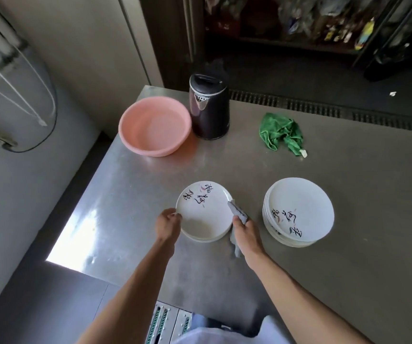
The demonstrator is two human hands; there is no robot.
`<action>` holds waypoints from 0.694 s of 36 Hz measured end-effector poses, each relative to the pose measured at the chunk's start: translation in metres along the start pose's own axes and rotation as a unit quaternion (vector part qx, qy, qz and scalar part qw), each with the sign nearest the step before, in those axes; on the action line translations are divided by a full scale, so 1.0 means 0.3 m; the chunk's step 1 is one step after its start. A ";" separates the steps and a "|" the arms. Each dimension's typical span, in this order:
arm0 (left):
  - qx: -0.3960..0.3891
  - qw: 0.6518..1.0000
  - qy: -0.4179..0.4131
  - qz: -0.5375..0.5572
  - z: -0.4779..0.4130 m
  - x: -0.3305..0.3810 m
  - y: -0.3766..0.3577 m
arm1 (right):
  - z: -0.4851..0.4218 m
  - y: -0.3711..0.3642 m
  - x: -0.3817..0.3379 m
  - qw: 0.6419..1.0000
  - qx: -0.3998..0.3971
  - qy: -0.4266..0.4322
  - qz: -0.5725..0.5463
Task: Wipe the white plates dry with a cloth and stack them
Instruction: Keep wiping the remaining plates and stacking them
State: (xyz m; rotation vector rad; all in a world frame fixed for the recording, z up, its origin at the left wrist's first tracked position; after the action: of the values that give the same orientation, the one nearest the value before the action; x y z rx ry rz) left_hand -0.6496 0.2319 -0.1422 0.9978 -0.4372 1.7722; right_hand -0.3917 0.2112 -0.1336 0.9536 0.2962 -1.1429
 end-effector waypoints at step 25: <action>-0.295 0.954 0.047 0.014 0.279 -0.041 -0.253 | 0.131 0.207 -0.032 0.970 0.132 0.202 -0.021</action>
State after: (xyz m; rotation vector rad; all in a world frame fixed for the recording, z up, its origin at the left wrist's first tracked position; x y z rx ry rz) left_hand -0.5444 0.1993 -0.1138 0.4819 -0.8612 1.5609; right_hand -0.3519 0.1927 -0.0740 1.4260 0.5029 -1.0363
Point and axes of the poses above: each hand's wrist, its own z-axis away from the middle knuckle, its own y-axis out of the back of the hand, x = y × z, the point moved 8 cm from there along -z, towards the middle knuckle, and after that the axes turned 14 degrees about z, right-handed, at the moved point
